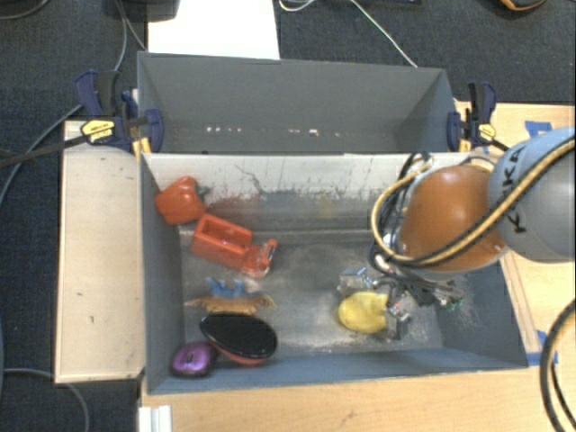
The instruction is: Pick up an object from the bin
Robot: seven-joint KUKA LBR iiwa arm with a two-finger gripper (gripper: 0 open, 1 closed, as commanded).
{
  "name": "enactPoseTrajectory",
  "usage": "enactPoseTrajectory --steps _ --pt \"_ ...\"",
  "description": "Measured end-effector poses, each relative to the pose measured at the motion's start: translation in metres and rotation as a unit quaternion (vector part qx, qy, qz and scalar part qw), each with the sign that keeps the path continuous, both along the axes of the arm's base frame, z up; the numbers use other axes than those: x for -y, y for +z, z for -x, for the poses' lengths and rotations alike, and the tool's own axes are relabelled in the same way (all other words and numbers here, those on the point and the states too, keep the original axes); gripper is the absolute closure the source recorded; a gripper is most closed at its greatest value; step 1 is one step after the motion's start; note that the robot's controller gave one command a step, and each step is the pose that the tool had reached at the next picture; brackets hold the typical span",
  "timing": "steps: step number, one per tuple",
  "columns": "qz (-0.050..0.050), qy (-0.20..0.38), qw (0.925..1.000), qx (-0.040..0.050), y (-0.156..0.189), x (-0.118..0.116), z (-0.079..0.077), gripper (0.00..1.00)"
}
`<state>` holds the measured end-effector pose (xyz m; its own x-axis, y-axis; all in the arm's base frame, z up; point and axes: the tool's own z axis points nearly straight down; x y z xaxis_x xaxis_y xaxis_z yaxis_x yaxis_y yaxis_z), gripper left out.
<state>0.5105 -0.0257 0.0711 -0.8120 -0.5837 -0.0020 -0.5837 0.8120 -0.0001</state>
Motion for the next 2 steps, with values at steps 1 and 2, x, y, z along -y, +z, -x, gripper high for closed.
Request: enactPoseTrajectory --steps 1,2 --pt "0.000 -0.001 1.0000 0.0000 0.0000 0.0000 0.0000 1.00" --pt "0.000 -0.001 1.0000 -0.0001 0.0000 0.0000 0.0000 1.00"
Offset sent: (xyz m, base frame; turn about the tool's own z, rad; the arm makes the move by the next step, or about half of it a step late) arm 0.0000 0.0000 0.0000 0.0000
